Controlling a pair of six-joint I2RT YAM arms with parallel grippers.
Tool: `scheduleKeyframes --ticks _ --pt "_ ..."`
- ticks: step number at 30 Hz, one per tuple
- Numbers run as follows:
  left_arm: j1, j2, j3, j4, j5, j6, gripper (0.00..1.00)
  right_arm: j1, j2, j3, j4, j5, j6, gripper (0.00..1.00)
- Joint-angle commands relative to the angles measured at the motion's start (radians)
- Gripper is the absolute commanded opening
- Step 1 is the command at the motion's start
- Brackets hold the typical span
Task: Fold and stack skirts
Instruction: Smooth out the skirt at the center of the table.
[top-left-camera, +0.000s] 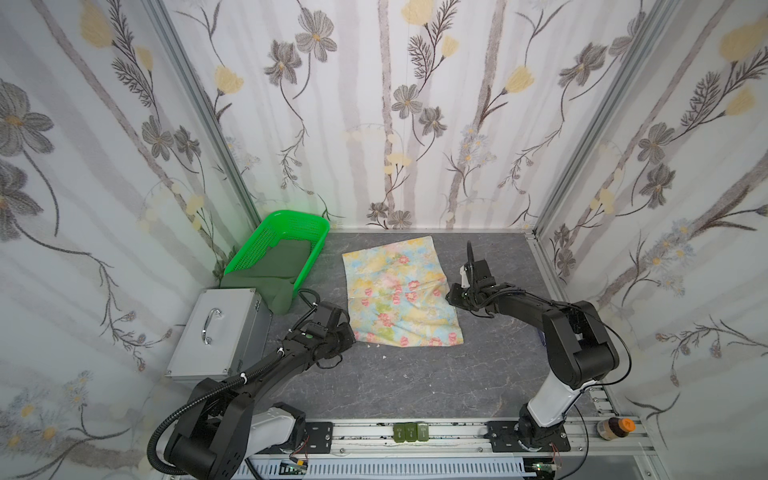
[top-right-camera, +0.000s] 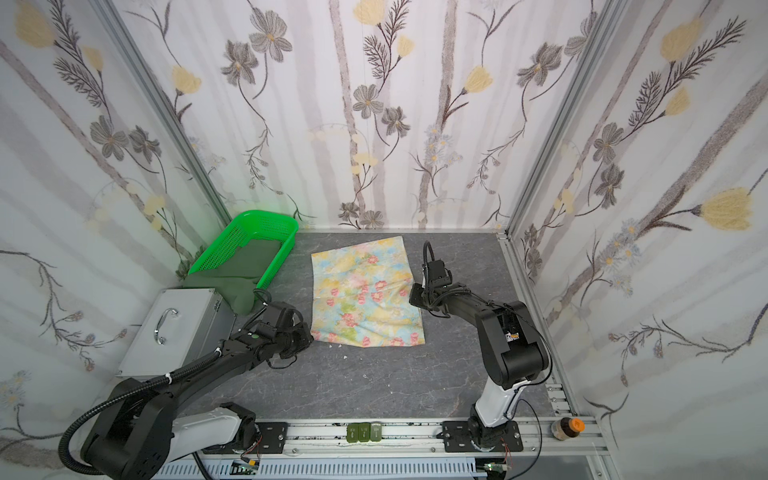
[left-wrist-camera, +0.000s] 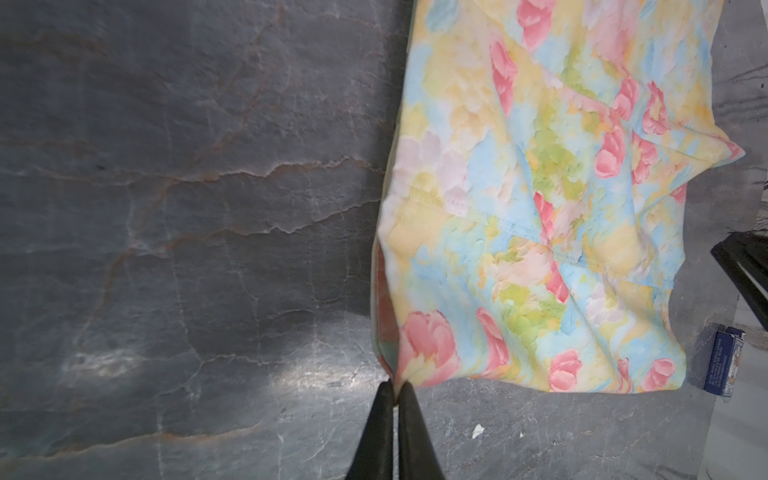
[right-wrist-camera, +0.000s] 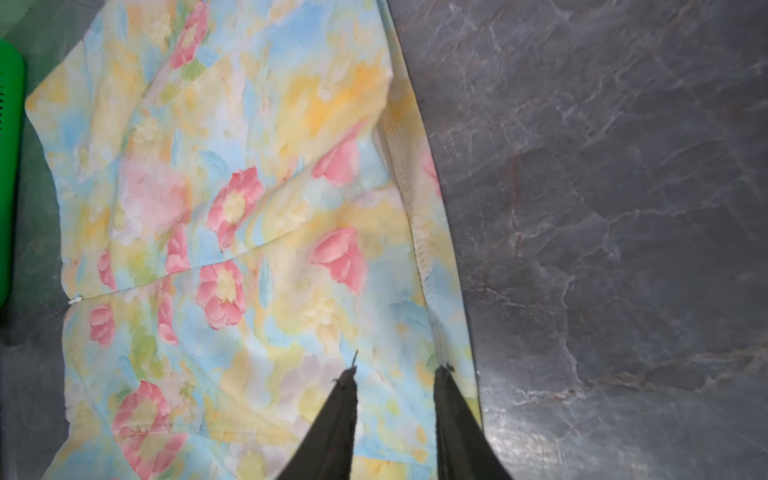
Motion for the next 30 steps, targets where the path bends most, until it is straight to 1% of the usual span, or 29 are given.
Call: scheduleKeyframes --ticks 1,6,8,10,13,23,25,28,30 --pt "-0.001 -0.003 -0.006 0.001 -0.011 -0.001 0.07 0.008 0.003 -0.022 0.058 -0.002 0.012 0.31" --pt "-0.001 -0.001 -0.011 0.000 -0.014 -0.003 0.07 0.014 0.033 -0.025 0.063 -0.004 0.011 0.28" --pt "-0.001 -0.001 -0.010 0.000 -0.012 -0.003 0.07 0.016 0.041 -0.028 0.066 -0.004 0.011 0.29" --pt "-0.001 -0.003 -0.014 0.000 -0.012 -0.004 0.07 0.016 0.046 -0.028 0.065 0.005 0.010 0.35" --pt "-0.001 -0.004 -0.016 0.000 -0.012 -0.006 0.07 0.016 0.036 -0.031 0.064 0.024 0.006 0.39" --pt "0.000 0.002 -0.019 0.001 -0.012 -0.006 0.07 0.015 0.012 -0.024 0.044 0.067 -0.011 0.41" --pt "-0.001 0.002 -0.020 0.000 -0.011 -0.007 0.07 0.016 0.007 -0.022 0.043 0.072 -0.013 0.43" --pt "-0.001 0.002 -0.021 0.000 -0.011 -0.007 0.07 0.016 0.021 -0.013 0.040 0.067 -0.018 0.43" --pt "-0.001 0.002 -0.021 0.000 -0.011 -0.007 0.07 0.018 0.032 -0.013 0.048 0.053 -0.017 0.39"
